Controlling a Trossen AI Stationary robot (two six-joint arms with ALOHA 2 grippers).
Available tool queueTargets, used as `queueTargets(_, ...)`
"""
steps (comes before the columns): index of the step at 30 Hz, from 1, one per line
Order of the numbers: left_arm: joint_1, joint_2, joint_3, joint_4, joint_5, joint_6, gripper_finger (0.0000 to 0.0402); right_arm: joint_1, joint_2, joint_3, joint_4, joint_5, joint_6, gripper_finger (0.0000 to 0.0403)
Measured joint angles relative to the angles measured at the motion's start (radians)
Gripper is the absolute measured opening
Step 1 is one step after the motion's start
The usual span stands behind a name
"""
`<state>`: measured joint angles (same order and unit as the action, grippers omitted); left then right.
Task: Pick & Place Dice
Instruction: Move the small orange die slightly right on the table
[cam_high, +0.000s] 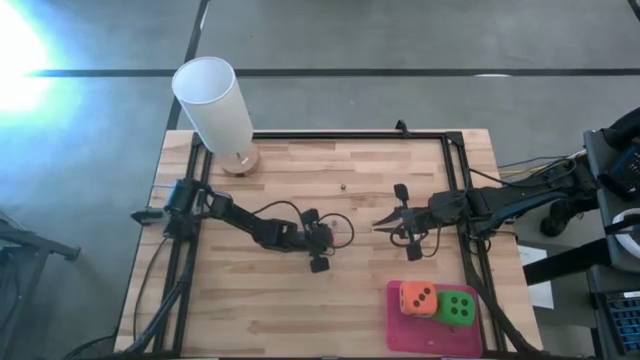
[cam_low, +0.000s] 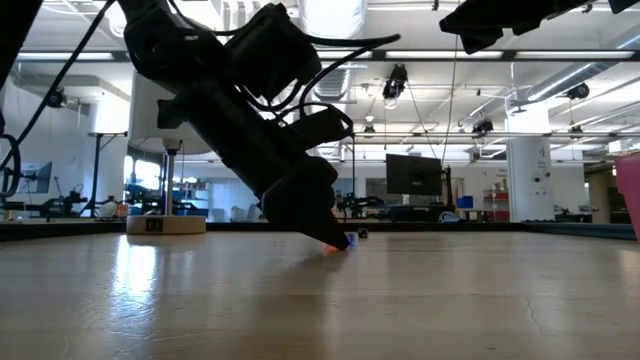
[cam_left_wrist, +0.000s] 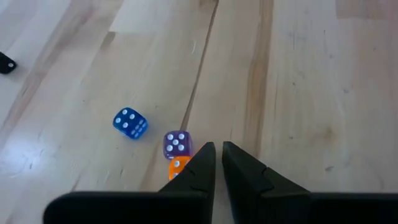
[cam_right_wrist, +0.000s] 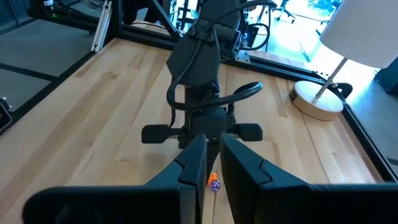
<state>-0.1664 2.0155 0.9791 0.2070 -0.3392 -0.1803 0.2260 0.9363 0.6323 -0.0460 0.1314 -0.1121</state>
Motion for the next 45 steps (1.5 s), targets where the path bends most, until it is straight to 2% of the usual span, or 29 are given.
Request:
queueTargets(10, -0.014, -0.1, -0.003, -0.162, -0.005, -0.012, 0.0036, 0.0, 0.0, 0.0, -0.003, 0.0, 0.0, 0.0043)
queueTargets(17, -0.013, -0.088, -0.006, -0.215, -0.018, -0.051, 0.0036, 0.0, 0.0, 0.0, -0.004, 0.0, -0.003, 0.0043)
queueTargets(23, -0.007, -0.087, -0.036, -0.155, -0.054, -0.056, 0.0036, 0.0, 0.0, 0.0, -0.003, 0.0, -0.004, 0.0043)
queueTargets(45, 0.042, 0.059, -0.007, 0.172, -0.051, 0.025, 0.0035, 0.0, 0.0, 0.0, 0.0, 0.0, -0.001, 0.0043)
